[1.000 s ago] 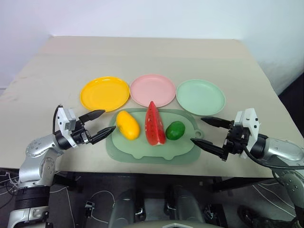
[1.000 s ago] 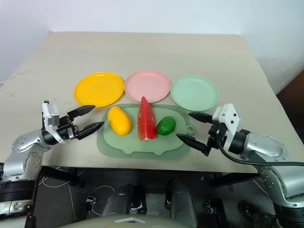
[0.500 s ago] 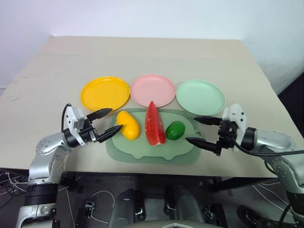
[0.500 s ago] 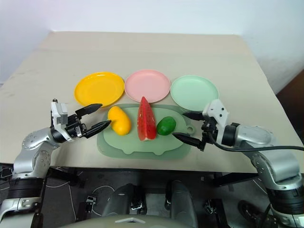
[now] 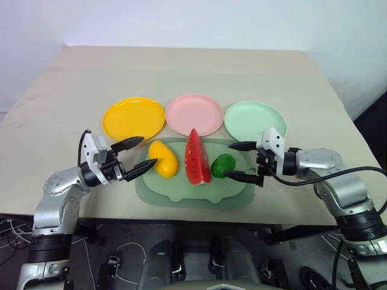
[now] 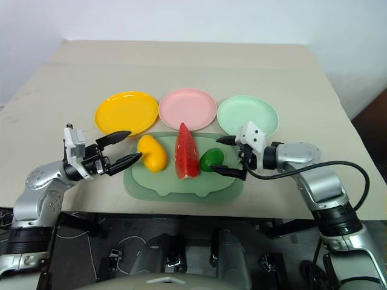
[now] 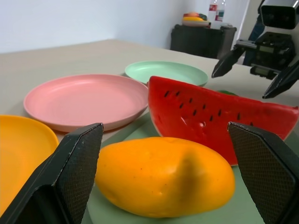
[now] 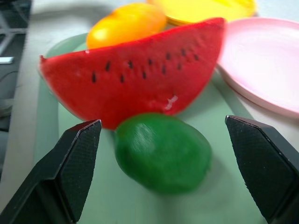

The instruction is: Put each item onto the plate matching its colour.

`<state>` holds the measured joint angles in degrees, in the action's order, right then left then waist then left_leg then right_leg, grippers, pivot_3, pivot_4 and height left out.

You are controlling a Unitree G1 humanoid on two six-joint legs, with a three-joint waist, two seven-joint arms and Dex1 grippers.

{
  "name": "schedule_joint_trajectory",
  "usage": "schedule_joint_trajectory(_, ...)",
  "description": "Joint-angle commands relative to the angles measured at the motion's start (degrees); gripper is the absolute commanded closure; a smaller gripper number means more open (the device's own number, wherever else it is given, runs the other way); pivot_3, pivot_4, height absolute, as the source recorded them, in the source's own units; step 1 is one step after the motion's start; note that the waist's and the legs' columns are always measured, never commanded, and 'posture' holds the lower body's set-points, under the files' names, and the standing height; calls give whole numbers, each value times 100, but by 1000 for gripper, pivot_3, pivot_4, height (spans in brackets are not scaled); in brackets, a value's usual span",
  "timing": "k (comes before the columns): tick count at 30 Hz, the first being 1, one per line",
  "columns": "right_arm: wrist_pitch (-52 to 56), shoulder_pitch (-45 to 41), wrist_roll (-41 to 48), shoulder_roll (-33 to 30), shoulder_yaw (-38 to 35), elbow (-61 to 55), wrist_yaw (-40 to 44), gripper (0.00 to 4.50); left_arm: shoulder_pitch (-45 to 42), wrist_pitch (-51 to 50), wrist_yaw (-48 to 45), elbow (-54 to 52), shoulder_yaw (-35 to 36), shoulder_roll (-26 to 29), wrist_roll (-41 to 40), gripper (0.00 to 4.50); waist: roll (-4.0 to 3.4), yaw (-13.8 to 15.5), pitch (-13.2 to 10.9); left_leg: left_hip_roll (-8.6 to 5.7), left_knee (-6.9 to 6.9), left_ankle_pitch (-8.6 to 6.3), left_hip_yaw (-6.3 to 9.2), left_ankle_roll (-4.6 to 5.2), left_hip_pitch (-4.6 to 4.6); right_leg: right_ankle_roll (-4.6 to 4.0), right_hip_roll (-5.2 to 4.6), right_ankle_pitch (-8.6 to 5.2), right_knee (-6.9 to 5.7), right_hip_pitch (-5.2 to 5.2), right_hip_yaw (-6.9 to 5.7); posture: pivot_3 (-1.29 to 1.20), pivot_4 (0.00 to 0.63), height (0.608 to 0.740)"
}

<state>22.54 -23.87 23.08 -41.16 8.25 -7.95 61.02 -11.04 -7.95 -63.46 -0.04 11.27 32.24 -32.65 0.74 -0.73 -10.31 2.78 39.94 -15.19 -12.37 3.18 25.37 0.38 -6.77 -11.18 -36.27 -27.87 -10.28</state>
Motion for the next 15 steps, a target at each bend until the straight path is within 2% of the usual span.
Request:
schedule_joint_trajectory(1, -446, -272, -276, 37, 248, 305, 453, 0, -18, 124, 8, -63, 53, 5, 7, 26, 0, 3, 0, 0, 0, 0, 0, 0, 0, 0, 0, 0, 0, 0, 0, 0, 150, 696)
schedule_joint_trajectory(8, -1199, -622, -726, 69, 687, 972, 1253, 0, 99, 249, -2, 1, 145, 21, -1, 26, 0, -6, 1, 1, 2, 0, 0, 0, 0, -4, -1, 2, -3, 0, -1, 0, 150, 696)
schedule_joint_trajectory(15, -1885, -1034, -1100, 407, 841, 1824, 1543, 0, 189, 320, 22, 10, 271, 50, -35, 26, 0, -7, 1, 0, 4, 0, 0, 0, -1, -6, -2, 4, -4, 0, -1, 0, 150, 696)
